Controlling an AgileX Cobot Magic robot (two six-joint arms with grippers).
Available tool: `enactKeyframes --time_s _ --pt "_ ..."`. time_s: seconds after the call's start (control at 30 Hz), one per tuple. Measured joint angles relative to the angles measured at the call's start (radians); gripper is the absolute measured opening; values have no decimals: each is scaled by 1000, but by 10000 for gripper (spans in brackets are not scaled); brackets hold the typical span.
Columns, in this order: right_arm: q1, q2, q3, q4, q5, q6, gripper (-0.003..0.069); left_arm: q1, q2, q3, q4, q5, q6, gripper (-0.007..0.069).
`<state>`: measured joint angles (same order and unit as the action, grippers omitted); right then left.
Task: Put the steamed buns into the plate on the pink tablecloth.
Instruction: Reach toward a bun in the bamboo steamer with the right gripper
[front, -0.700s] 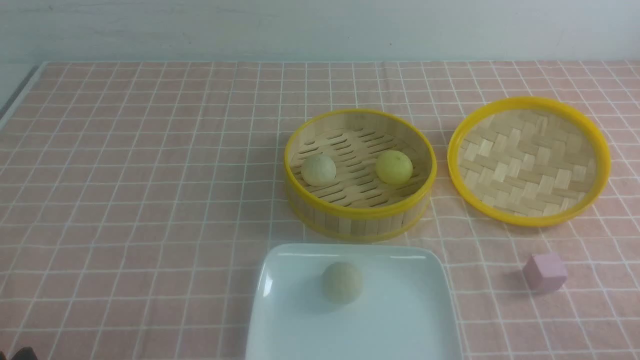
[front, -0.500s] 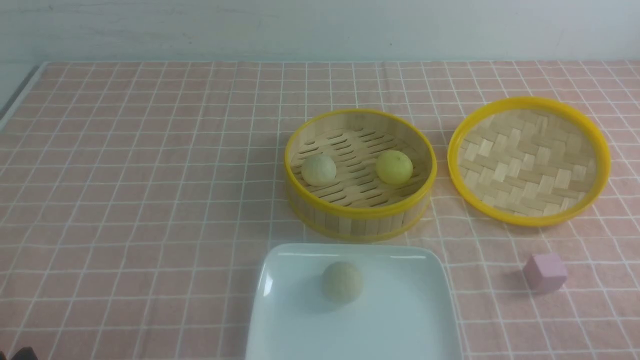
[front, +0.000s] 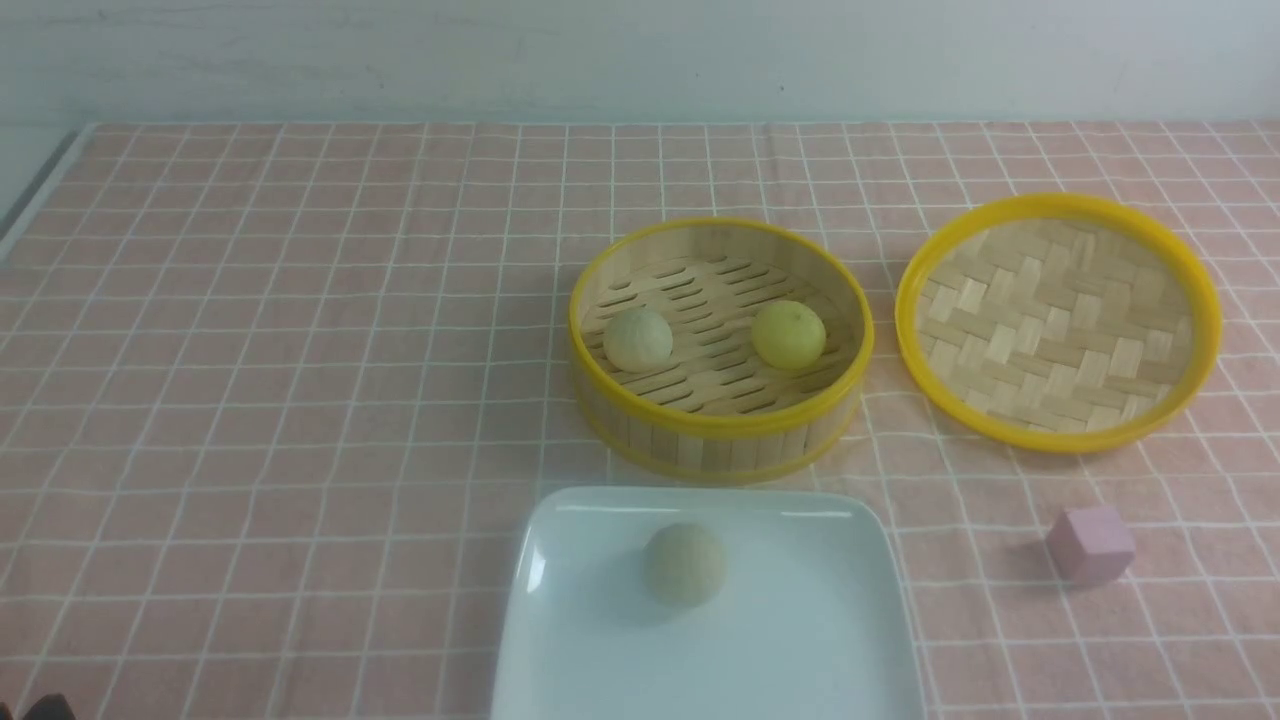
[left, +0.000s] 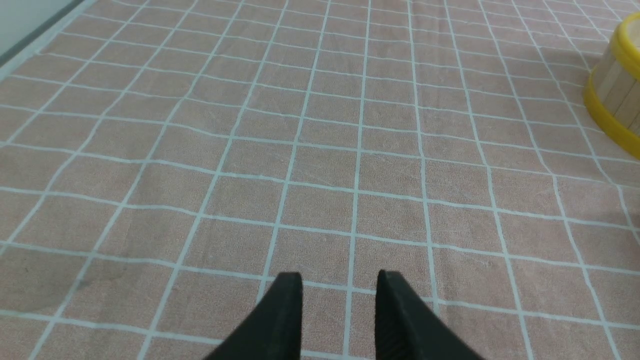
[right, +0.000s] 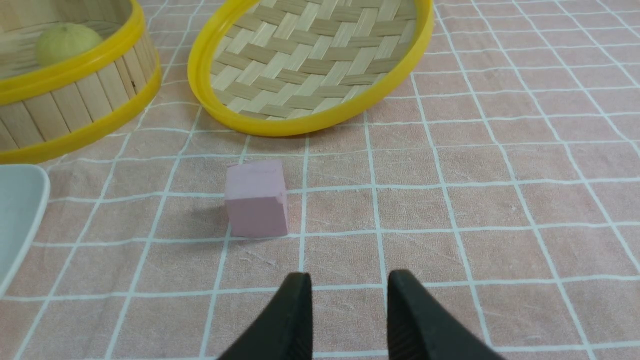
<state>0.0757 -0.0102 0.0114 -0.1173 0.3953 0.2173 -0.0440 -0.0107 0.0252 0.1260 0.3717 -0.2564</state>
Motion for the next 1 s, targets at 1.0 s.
enactKeyframes --time_s 1.0 --pt "0 0 3 387 -14 272 239 0 0 2 -437 -22 -393 240"
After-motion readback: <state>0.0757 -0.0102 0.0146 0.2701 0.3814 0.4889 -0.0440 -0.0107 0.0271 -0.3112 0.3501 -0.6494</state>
